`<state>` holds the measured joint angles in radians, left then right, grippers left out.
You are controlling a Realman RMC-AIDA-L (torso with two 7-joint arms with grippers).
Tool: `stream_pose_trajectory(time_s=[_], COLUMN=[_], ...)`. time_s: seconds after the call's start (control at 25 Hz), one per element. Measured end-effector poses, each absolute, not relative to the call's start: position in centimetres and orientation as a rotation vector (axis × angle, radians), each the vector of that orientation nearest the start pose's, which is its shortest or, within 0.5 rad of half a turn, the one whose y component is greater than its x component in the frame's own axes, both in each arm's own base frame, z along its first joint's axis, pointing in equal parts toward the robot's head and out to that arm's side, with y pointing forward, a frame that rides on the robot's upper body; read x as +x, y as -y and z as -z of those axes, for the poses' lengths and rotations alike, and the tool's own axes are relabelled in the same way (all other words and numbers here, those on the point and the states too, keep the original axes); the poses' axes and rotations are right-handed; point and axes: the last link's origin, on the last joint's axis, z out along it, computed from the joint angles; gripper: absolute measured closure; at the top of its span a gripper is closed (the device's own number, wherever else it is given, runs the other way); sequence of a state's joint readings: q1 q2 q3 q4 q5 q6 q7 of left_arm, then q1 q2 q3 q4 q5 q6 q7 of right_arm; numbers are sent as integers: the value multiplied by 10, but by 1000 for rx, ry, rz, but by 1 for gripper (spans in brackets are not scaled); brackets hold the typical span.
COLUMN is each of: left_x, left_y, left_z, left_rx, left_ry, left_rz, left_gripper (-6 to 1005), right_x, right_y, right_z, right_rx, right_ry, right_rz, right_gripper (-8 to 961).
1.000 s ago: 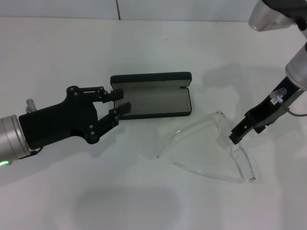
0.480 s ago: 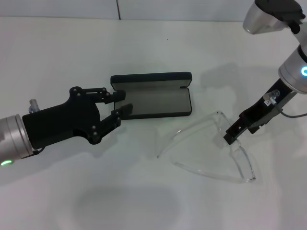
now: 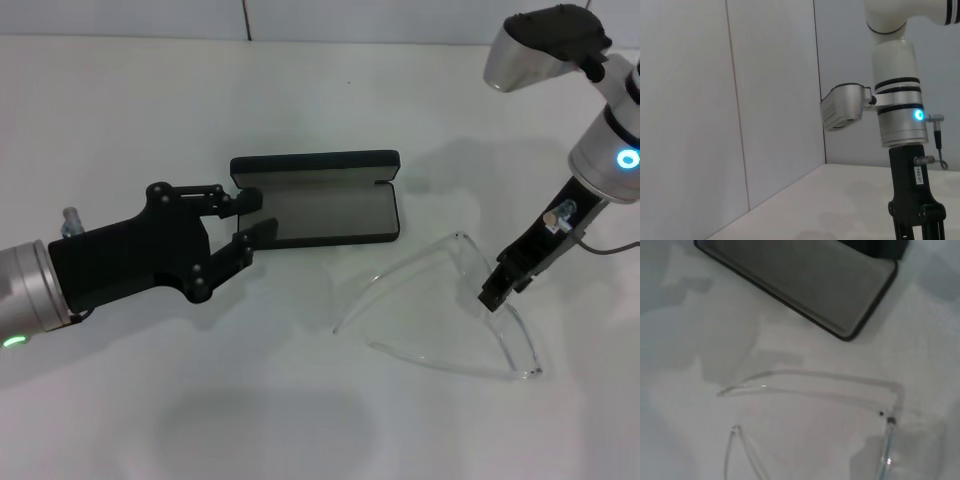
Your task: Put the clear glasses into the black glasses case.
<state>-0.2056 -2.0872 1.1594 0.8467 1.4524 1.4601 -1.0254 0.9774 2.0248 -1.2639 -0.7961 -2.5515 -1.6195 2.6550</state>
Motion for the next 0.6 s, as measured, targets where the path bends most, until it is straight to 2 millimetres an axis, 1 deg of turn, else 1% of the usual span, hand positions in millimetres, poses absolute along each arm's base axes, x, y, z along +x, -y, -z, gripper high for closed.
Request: stream_pose_trajectory(time_s=[0.08,0.16,0.6], left_x=[-261,-262,-262], left_y=[-281,-281,-282], left_z=[4,4,3], left_rx=[-2564,-2564,-2559], left_ry=[169,172,170], left_rz=[829,827,828], left_gripper=[714,714,714], right_x=[159,158,164], right_y=[-385,-385,-385], right_z=[24,24,19], right_rx=[-2646,-2648,-2621], right_ry=[-1279,-1278,-1292], right_rz=[674,673,712], right_gripper=[258,493,913])
